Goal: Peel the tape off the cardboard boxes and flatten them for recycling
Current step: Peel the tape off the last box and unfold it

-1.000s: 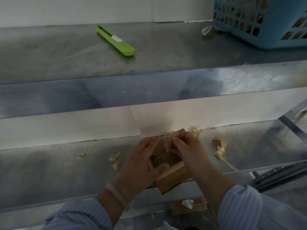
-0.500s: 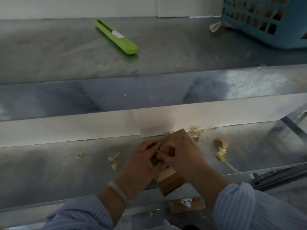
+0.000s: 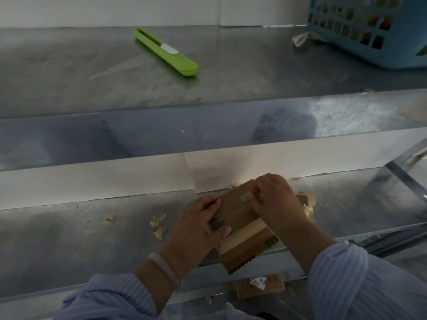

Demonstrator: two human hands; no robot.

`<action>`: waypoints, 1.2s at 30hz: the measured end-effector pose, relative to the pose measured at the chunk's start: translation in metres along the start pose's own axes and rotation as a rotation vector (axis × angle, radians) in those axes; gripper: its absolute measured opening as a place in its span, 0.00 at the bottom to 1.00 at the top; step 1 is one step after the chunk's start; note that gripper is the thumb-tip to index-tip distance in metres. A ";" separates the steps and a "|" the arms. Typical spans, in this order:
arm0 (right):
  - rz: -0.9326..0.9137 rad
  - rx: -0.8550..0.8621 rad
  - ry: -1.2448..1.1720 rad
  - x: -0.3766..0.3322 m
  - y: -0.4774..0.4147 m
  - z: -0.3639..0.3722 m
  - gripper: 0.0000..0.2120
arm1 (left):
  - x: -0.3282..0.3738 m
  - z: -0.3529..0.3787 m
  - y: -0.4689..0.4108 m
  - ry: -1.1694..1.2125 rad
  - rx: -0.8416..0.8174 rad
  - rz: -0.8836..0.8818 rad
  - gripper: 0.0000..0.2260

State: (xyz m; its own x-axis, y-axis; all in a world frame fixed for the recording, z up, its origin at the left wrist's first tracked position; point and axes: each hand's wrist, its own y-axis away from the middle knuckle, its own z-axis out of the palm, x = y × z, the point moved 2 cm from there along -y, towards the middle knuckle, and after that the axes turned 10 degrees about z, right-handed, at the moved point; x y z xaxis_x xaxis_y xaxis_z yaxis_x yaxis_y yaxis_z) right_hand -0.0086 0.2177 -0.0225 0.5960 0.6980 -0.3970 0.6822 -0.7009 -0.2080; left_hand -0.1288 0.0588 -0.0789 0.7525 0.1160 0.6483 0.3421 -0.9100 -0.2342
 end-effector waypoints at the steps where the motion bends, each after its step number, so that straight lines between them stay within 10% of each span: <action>1: -0.057 0.037 0.056 0.003 -0.001 -0.004 0.05 | 0.000 0.000 0.000 -0.002 -0.002 0.004 0.31; 5: -0.331 0.089 0.160 -0.002 0.010 -0.005 0.01 | 0.002 0.000 -0.001 -0.027 -0.010 0.008 0.31; 12: 0.200 -0.089 -0.108 0.011 0.013 0.014 0.18 | 0.006 -0.001 -0.005 -0.089 -0.010 0.058 0.30; 23: 0.318 0.024 -0.172 0.024 -0.003 -0.003 0.07 | 0.003 -0.001 -0.002 -0.101 -0.034 0.056 0.30; 30: -0.124 0.003 0.013 0.014 0.014 0.005 0.09 | 0.004 -0.002 -0.003 -0.089 -0.026 0.062 0.29; 36: -0.042 -0.096 -0.091 0.010 0.021 0.012 0.14 | 0.006 -0.003 -0.003 -0.113 -0.035 0.060 0.29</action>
State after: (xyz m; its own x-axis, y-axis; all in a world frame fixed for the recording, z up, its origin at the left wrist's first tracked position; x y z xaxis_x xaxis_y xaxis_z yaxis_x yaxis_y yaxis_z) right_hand 0.0061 0.2084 -0.0417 0.5282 0.7069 -0.4705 0.7456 -0.6512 -0.1414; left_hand -0.1272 0.0614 -0.0724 0.8300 0.1031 0.5481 0.2762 -0.9298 -0.2433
